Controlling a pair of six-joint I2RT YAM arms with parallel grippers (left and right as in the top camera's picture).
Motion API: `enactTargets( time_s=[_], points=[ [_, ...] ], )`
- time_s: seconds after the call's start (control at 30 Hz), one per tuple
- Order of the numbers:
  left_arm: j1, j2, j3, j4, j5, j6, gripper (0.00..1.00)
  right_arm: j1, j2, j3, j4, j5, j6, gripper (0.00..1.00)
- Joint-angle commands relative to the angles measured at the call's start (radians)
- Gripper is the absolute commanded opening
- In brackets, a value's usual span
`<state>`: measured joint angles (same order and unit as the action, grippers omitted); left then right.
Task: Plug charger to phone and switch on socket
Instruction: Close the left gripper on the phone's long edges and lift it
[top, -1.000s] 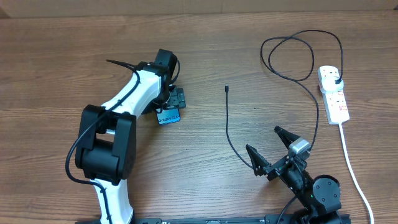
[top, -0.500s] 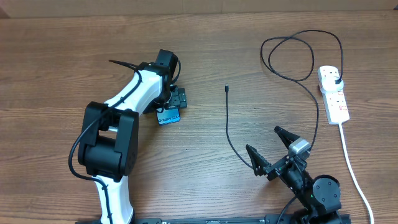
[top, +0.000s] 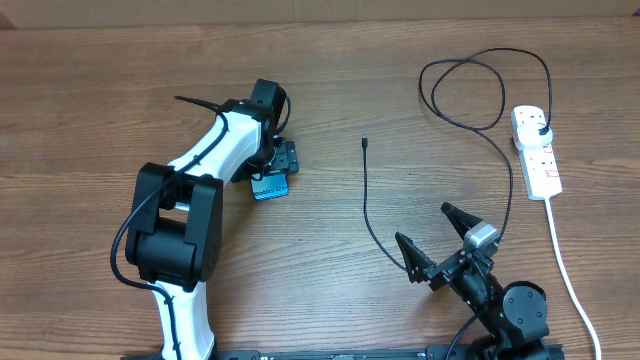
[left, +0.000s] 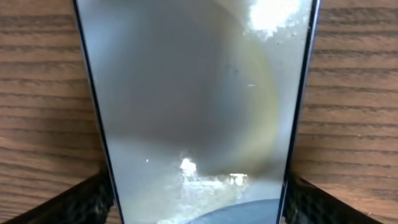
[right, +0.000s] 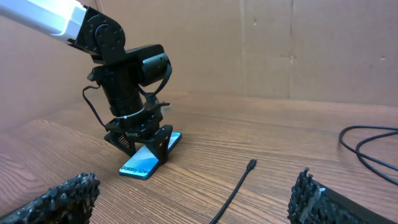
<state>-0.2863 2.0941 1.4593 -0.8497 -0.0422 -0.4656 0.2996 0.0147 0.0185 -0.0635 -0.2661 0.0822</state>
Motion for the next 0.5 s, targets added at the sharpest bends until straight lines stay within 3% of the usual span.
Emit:
enactTargets(
  time_s=[0.0, 0.47],
  points=[
    [-0.003, 0.039, 0.008, -0.002, 0.017, -0.025, 0.88, -0.007, -0.012, -0.011, 0.007, -0.005, 0.000, 1.00],
    [-0.003, 0.039, 0.008, -0.006, 0.043, -0.056, 0.82, -0.007, -0.012, -0.011, 0.007, -0.005, 0.000, 1.00]
  ],
)
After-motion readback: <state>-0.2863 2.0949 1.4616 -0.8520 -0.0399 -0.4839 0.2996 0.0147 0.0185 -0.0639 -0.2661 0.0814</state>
